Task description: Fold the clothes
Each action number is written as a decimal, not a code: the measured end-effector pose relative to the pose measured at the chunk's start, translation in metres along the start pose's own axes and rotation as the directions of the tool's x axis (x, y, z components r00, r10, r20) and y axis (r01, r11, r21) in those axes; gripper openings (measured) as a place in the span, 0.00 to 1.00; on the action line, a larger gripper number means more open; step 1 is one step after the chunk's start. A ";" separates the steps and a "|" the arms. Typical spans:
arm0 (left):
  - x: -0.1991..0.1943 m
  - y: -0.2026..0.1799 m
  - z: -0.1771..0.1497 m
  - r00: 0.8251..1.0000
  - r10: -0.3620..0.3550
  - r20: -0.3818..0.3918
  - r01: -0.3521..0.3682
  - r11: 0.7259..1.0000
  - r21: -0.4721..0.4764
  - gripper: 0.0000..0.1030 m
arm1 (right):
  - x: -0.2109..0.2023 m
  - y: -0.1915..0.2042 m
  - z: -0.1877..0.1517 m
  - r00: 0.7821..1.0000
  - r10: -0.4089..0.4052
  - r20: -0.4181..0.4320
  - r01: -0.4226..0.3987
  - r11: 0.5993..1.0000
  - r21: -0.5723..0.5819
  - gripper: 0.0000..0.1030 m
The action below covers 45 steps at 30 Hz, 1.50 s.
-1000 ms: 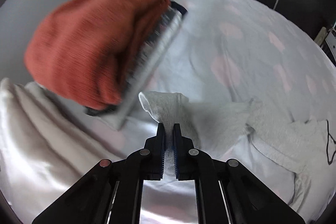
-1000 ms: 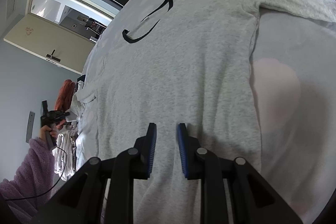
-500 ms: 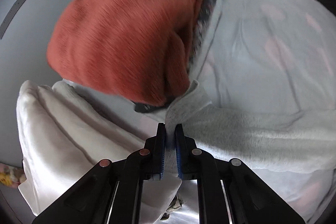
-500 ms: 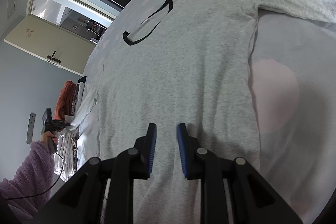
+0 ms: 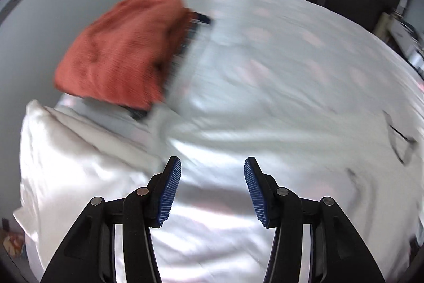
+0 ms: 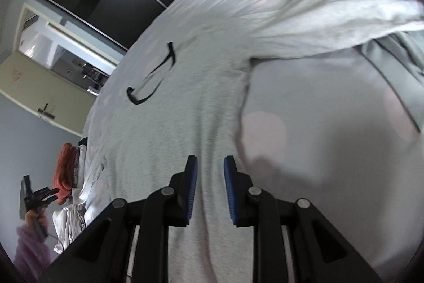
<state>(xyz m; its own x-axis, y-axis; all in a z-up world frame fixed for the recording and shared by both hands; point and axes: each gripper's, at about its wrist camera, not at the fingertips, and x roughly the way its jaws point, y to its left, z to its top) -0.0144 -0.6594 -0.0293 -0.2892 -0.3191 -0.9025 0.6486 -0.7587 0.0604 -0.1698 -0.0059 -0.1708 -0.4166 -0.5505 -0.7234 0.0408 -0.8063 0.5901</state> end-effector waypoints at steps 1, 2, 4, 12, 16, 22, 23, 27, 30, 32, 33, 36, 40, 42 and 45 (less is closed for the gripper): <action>-0.009 -0.011 -0.009 1.000 -0.029 -0.010 0.029 0.999 0.027 0.50 | -0.003 -0.004 -0.001 1.000 -0.014 -0.011 0.014 1.000 0.015 0.21; -0.017 -0.024 -0.020 0.999 -0.051 -0.016 0.052 0.997 0.060 0.50 | -0.005 -0.008 -0.003 0.999 -0.028 -0.022 0.029 0.999 0.030 0.21; -0.034 -0.052 -0.044 0.995 -0.096 -0.032 0.099 0.987 0.123 0.50 | -0.009 -0.015 -0.008 0.998 -0.035 -0.053 0.038 0.997 0.060 0.21; -0.072 -0.160 -0.142 0.980 -0.101 -0.171 0.154 0.928 0.339 0.50 | -0.034 -0.009 -0.032 0.974 -0.128 -0.187 0.125 0.992 -0.025 0.21; -0.063 -0.183 -0.167 0.974 -0.064 -0.218 0.156 0.887 0.434 0.53 | -0.043 -0.004 -0.040 0.936 -0.181 -0.302 0.164 0.983 -0.081 0.22; -0.005 -0.181 -0.197 0.955 -0.023 -0.296 0.156 0.888 0.433 0.56 | -0.039 0.001 -0.058 0.872 -0.303 -0.385 0.200 0.937 -0.286 0.27; 0.006 -0.179 -0.201 0.947 -0.029 -0.319 0.168 0.893 0.418 0.56 | -0.039 -0.005 -0.061 0.869 -0.298 -0.395 0.192 0.939 -0.287 0.27; 0.038 -0.171 -0.212 0.930 -0.001 -0.367 0.157 0.905 0.395 0.56 | -0.032 -0.026 -0.068 0.851 -0.253 -0.461 0.160 0.960 -0.231 0.32; 0.053 -0.165 -0.217 0.914 -0.006 -0.407 0.167 0.917 0.362 0.56 | -0.022 -0.032 -0.074 0.829 -0.231 -0.510 0.145 0.969 -0.202 0.34; 0.060 -0.164 -0.222 0.898 -0.027 -0.440 0.197 0.918 0.344 0.56 | -0.014 -0.030 -0.081 0.809 -0.236 -0.539 0.142 0.967 -0.211 0.34; 0.063 -0.165 -0.226 0.892 -0.032 -0.451 0.208 0.916 0.344 0.56 | -0.012 -0.027 -0.085 0.802 -0.251 -0.542 0.143 0.962 -0.234 0.35; 0.070 -0.173 -0.235 0.896 0.001 -0.445 0.190 0.903 0.385 0.53 | -0.007 -0.017 -0.094 0.789 -0.295 -0.539 0.148 0.943 -0.299 0.31; 0.057 -0.178 -0.235 0.905 -0.018 -0.425 0.206 0.893 0.401 0.08 | -0.015 -0.013 -0.096 0.797 -0.289 -0.530 0.143 0.943 -0.299 0.07; 0.045 -0.176 -0.232 0.909 -0.026 -0.416 0.213 0.886 0.411 0.08 | -0.027 -0.010 -0.090 0.812 -0.249 -0.528 0.121 0.957 -0.265 0.05; 0.019 -0.170 -0.224 0.915 -0.066 -0.398 0.242 0.879 0.411 0.06 | -0.055 0.002 -0.076 0.841 -0.210 -0.498 0.089 0.963 -0.256 0.04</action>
<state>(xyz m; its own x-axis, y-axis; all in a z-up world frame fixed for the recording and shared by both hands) 0.0274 -0.4099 -0.1524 -0.0269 -0.0157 -0.9995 0.2108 -0.9775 0.0097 -0.0775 0.0061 -0.1575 0.0929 -0.4013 -0.9112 0.2348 -0.8805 0.4118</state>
